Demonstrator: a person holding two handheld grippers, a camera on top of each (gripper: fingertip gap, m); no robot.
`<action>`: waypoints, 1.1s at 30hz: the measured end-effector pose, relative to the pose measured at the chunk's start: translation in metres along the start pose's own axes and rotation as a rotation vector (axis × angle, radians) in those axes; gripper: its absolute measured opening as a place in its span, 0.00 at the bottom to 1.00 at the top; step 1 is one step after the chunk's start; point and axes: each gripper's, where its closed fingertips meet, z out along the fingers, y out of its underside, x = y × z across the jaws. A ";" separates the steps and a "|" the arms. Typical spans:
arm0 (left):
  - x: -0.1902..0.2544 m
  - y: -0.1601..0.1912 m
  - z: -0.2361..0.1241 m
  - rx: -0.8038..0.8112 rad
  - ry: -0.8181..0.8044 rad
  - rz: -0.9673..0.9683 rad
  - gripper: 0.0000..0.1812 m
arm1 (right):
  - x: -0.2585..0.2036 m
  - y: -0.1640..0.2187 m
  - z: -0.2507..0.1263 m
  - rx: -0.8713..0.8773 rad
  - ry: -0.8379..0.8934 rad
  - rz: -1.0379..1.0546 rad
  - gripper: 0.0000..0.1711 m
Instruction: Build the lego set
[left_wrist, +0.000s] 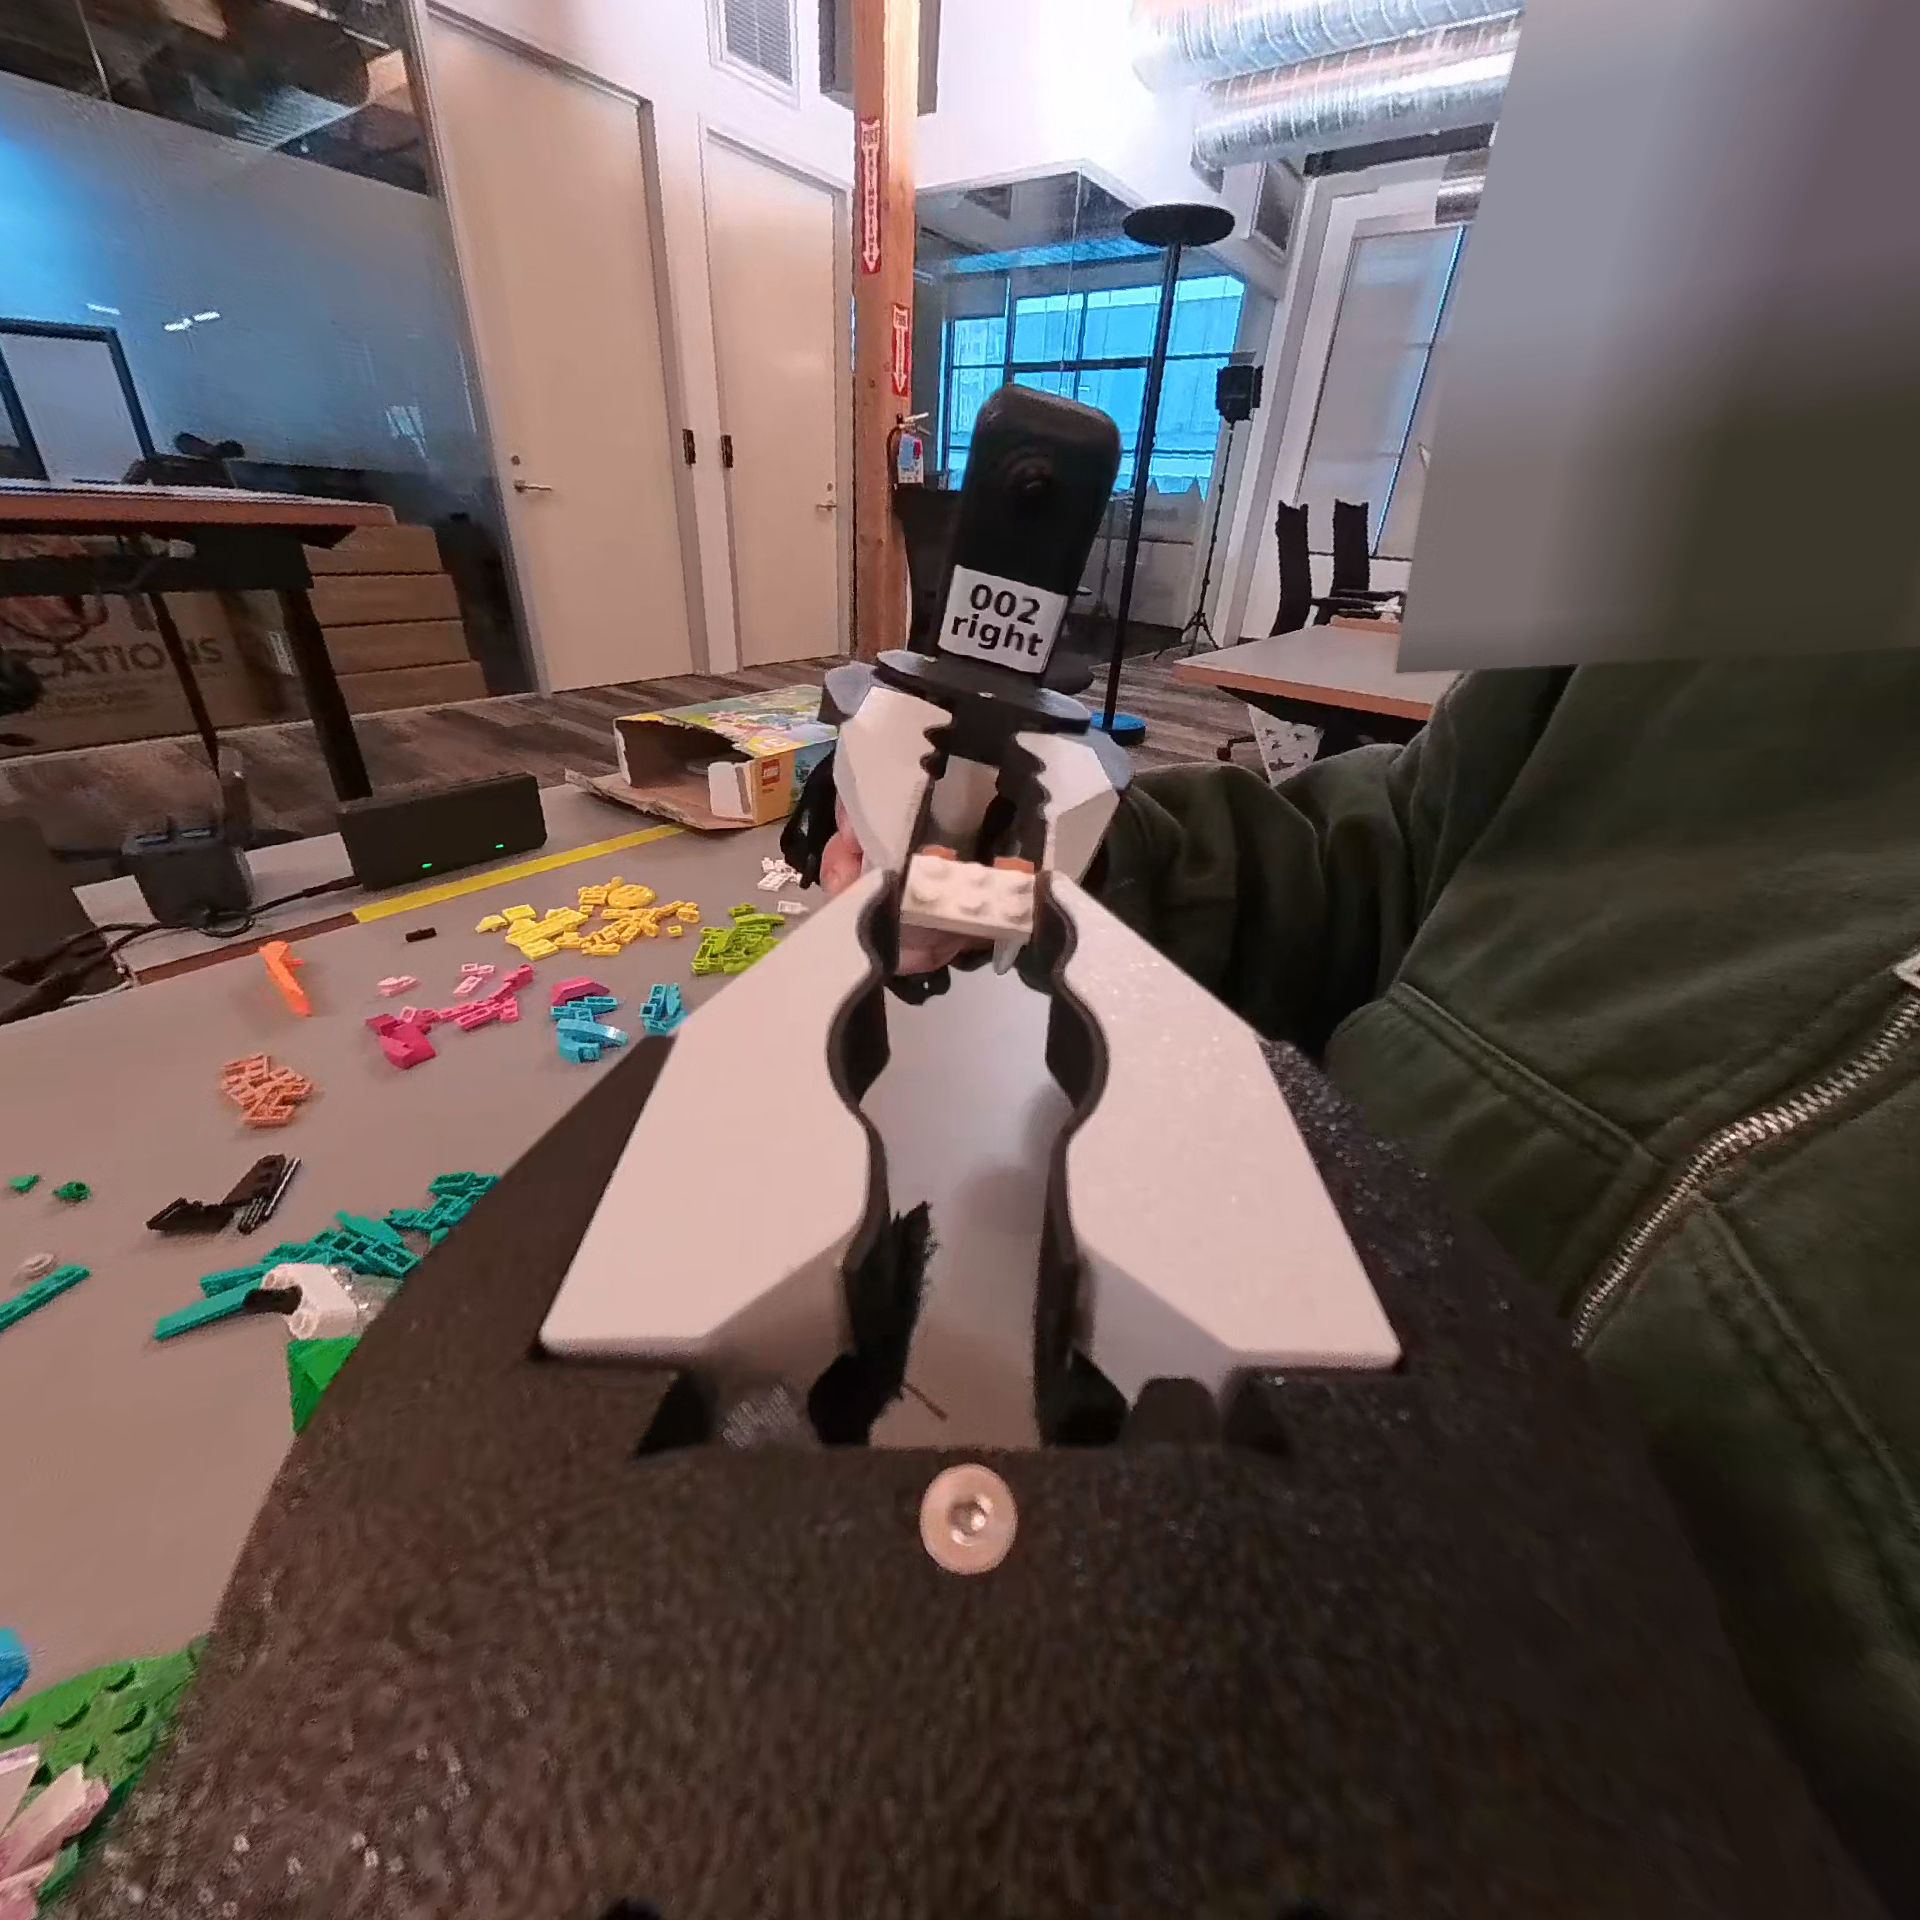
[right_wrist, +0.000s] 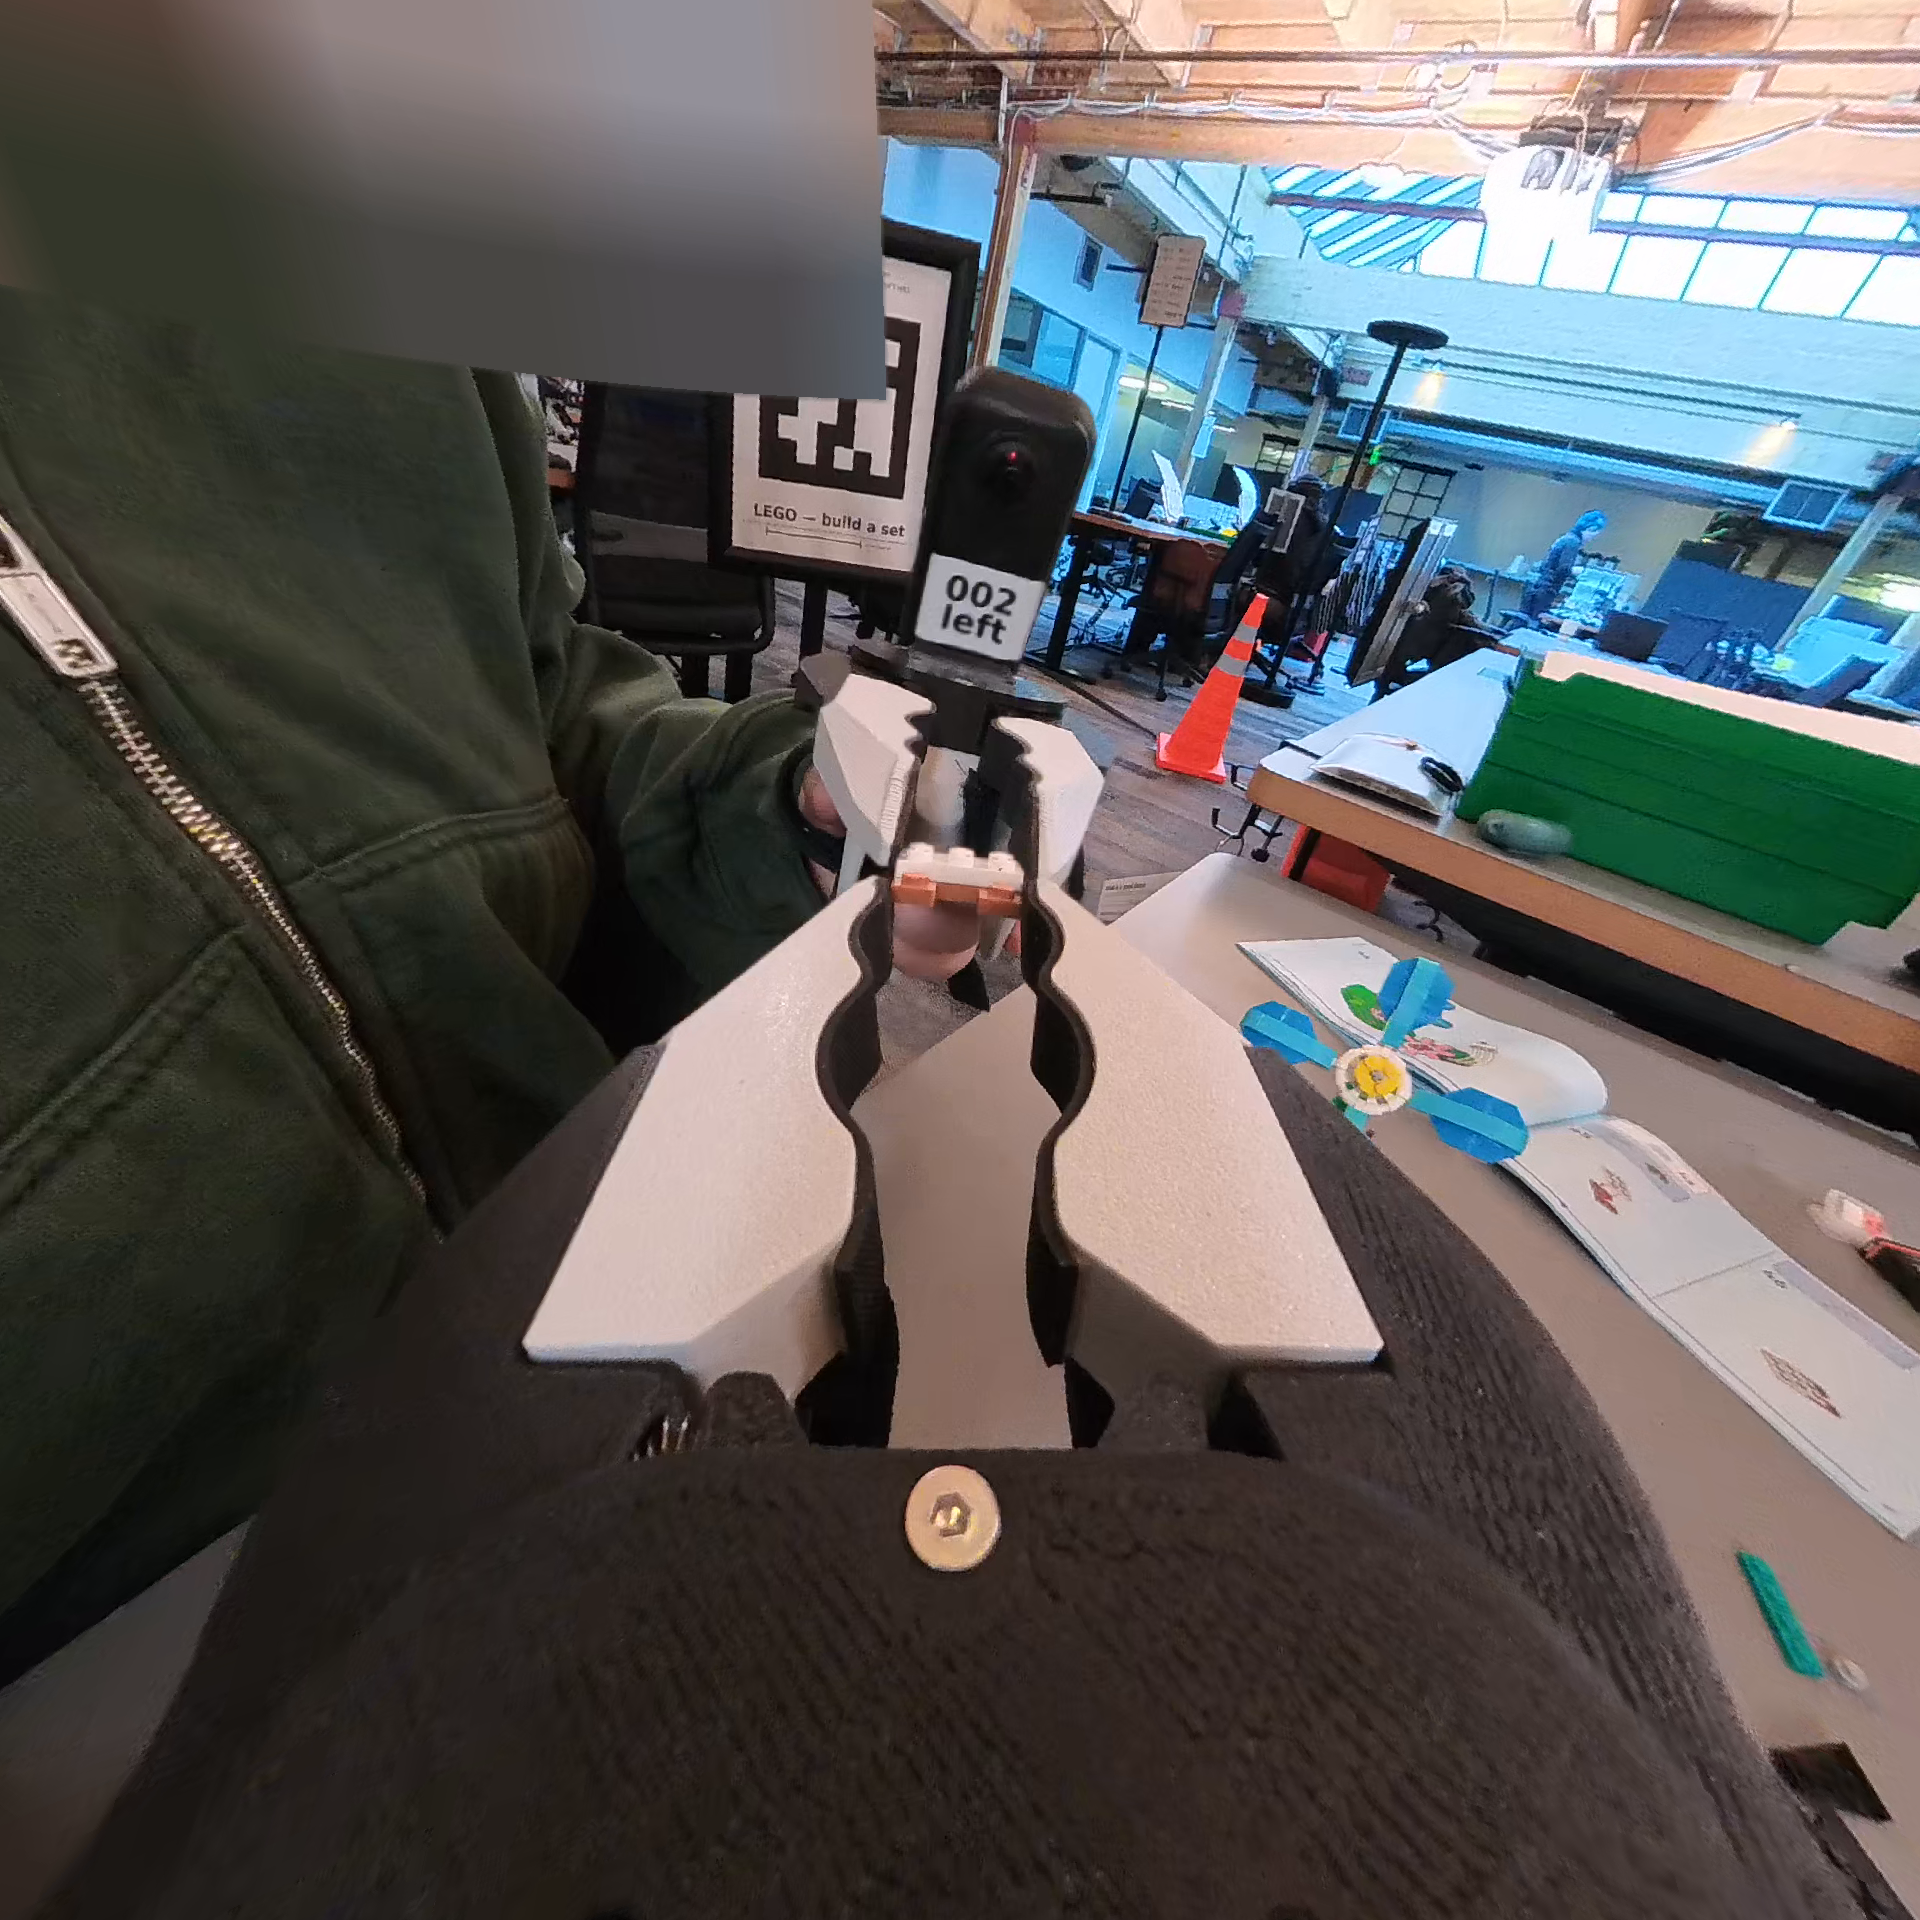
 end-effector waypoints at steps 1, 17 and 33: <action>0.000 0.001 -0.001 -0.006 0.004 -0.001 0.13 | 0.000 0.001 0.000 -0.004 -0.002 0.000 0.13; 0.001 0.004 -0.003 0.025 0.009 0.026 0.12 | -0.001 0.002 -0.001 0.027 -0.019 0.054 0.14; -0.030 0.086 0.009 -0.192 -0.164 -0.018 0.12 | 0.071 0.018 -0.179 -0.311 0.661 0.003 0.28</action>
